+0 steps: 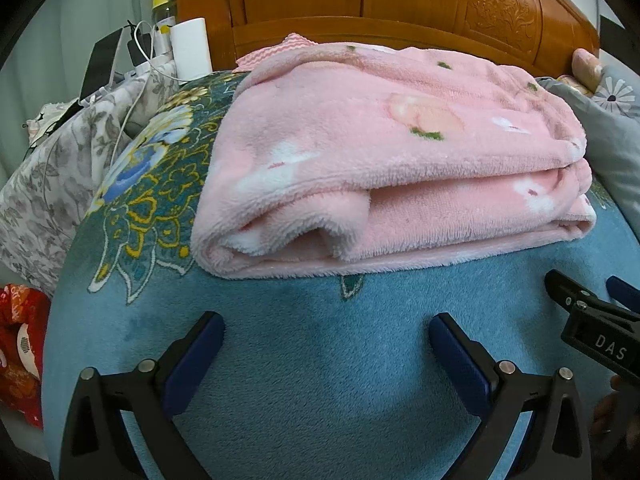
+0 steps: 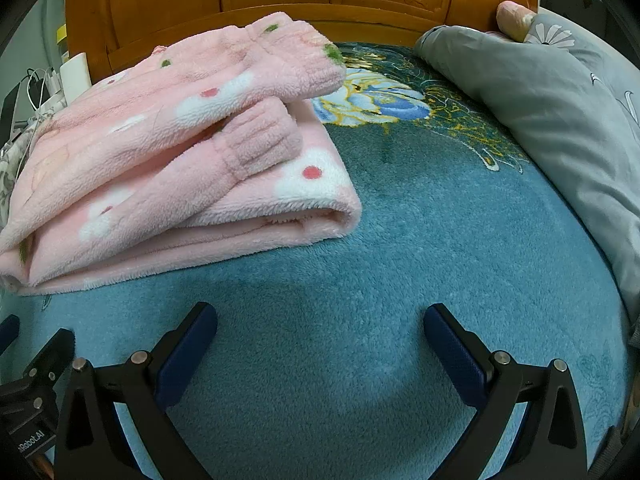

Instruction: Fold clothes

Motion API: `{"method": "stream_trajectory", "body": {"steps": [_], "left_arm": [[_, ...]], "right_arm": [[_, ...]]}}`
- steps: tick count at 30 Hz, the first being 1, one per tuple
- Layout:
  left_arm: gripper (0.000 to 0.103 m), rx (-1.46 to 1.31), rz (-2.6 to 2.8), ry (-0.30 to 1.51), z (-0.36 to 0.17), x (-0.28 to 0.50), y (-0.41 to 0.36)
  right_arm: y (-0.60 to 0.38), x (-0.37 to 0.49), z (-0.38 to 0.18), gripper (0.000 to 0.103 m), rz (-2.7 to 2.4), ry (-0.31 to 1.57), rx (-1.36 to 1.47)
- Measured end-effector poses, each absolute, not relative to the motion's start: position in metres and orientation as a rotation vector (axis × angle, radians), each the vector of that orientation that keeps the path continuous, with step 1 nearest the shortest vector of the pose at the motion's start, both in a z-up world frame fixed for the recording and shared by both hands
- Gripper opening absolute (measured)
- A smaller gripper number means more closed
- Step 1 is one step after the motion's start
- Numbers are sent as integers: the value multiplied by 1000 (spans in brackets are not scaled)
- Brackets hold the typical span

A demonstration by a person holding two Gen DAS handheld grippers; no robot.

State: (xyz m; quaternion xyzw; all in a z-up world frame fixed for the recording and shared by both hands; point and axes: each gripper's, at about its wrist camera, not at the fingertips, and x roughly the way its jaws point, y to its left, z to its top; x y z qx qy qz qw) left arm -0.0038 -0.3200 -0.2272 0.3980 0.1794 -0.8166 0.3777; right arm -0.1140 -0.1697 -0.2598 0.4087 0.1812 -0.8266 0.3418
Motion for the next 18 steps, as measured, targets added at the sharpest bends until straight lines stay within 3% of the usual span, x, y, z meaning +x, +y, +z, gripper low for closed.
{"method": "stream_trajectory", "body": {"steps": [18], "left_arm": [[103, 1017, -2092, 458, -227, -4, -323]], "right_arm": [[-169, -113, -259, 103, -2149, 469, 1065]]}}
